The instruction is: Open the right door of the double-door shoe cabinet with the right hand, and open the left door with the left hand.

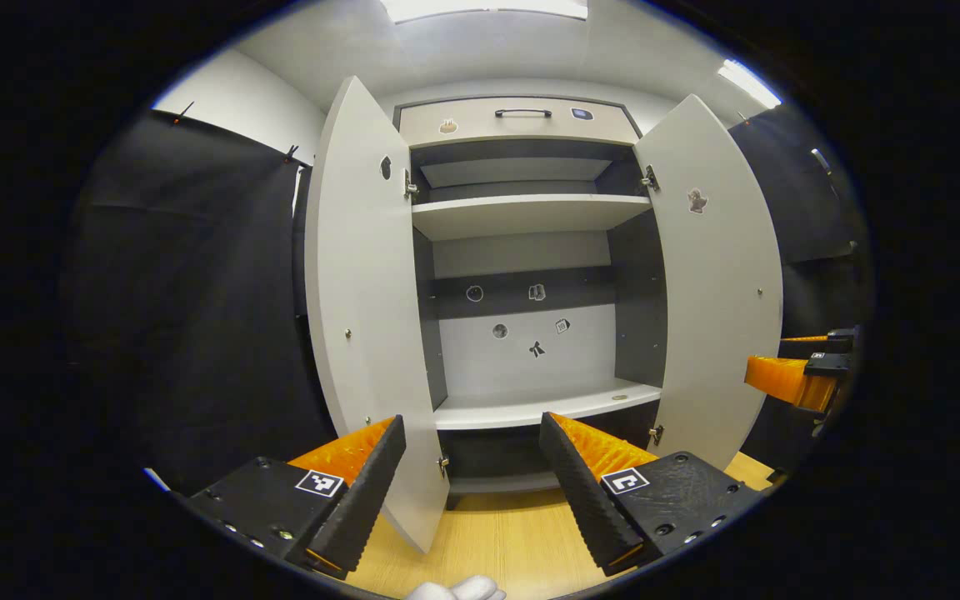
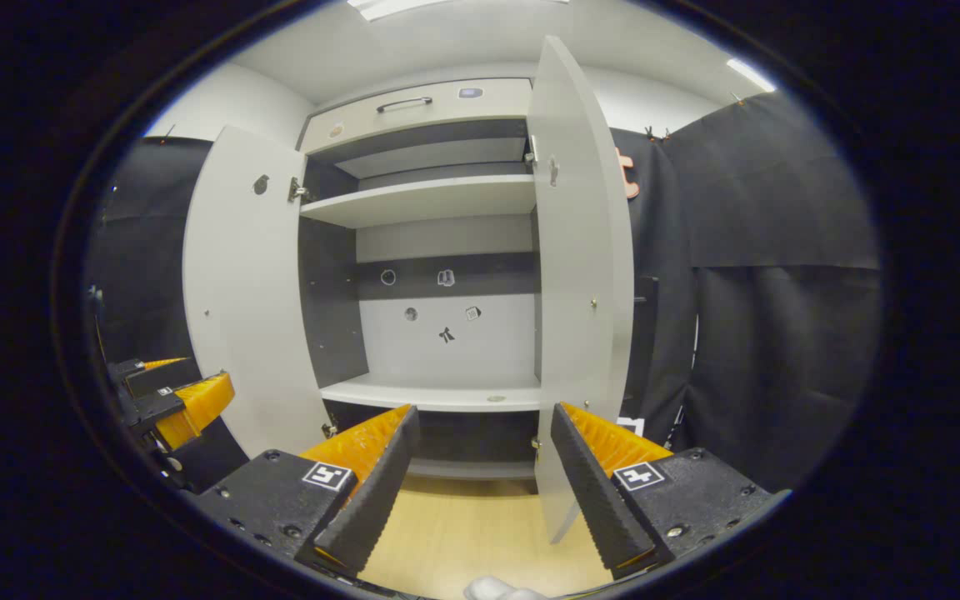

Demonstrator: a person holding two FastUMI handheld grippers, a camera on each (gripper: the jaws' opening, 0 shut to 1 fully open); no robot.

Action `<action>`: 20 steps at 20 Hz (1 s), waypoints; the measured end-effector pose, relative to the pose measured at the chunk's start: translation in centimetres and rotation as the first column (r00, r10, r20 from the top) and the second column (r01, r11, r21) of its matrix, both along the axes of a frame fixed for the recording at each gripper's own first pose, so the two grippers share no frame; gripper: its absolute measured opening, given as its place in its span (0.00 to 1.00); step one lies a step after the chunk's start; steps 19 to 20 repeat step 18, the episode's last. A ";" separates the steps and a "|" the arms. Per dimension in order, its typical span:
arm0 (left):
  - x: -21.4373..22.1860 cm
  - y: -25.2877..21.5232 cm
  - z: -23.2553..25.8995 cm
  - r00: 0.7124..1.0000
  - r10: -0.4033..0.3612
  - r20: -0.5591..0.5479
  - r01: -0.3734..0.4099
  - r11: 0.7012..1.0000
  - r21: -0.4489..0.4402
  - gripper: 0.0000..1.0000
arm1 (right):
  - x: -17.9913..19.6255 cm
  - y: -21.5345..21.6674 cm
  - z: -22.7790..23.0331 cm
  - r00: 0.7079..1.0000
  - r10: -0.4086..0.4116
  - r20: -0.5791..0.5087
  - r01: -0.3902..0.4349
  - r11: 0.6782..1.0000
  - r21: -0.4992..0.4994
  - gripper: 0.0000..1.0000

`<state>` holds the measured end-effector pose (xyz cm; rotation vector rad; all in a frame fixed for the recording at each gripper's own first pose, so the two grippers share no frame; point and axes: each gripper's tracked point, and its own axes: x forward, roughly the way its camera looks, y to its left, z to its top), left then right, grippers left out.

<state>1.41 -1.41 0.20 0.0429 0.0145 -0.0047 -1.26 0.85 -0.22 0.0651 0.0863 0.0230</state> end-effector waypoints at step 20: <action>-1.0 1.4 0.6 1.000 -0.003 0.005 0.003 0.999 -0.033 0.96 | -0.6 1.8 0.8 1.000 0.006 0.029 -0.005 1.000 -0.016 0.99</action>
